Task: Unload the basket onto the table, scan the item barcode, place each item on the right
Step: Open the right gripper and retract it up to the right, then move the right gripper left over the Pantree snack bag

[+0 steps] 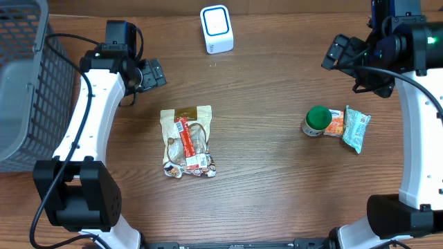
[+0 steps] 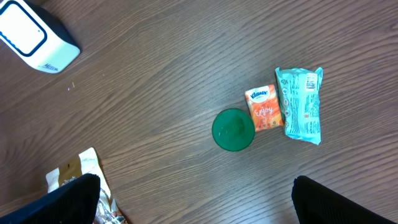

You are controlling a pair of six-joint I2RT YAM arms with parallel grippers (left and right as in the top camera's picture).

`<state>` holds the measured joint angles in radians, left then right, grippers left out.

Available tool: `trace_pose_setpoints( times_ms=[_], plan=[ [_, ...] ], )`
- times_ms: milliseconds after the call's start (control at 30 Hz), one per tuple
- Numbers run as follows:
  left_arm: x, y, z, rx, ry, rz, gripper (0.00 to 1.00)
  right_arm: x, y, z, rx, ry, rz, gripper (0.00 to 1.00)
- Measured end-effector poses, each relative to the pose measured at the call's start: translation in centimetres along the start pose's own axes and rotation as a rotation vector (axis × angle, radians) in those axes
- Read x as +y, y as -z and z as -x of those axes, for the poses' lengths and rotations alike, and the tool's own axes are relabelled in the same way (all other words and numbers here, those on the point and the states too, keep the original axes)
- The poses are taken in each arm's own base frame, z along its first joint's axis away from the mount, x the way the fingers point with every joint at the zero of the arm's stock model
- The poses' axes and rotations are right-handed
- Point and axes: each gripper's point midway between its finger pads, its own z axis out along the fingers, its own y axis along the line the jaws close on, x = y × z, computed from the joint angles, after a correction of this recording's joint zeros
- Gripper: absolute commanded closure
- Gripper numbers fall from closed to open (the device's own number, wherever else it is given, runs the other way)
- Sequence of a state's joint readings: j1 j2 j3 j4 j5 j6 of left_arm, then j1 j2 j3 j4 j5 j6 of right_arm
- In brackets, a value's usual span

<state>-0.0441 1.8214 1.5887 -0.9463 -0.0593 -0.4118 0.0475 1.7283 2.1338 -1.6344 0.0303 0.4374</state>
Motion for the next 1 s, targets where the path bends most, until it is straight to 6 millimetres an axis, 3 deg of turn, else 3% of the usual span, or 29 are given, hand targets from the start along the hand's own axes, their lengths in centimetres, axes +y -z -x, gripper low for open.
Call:
trace_pose_setpoints(
  times_ms=[1000],
  plan=[
    [0.00,0.00,0.00,0.000,0.000,0.000,0.00,0.27,0.02,0.49,-0.020,0.000,0.011,0.00]
  ],
)
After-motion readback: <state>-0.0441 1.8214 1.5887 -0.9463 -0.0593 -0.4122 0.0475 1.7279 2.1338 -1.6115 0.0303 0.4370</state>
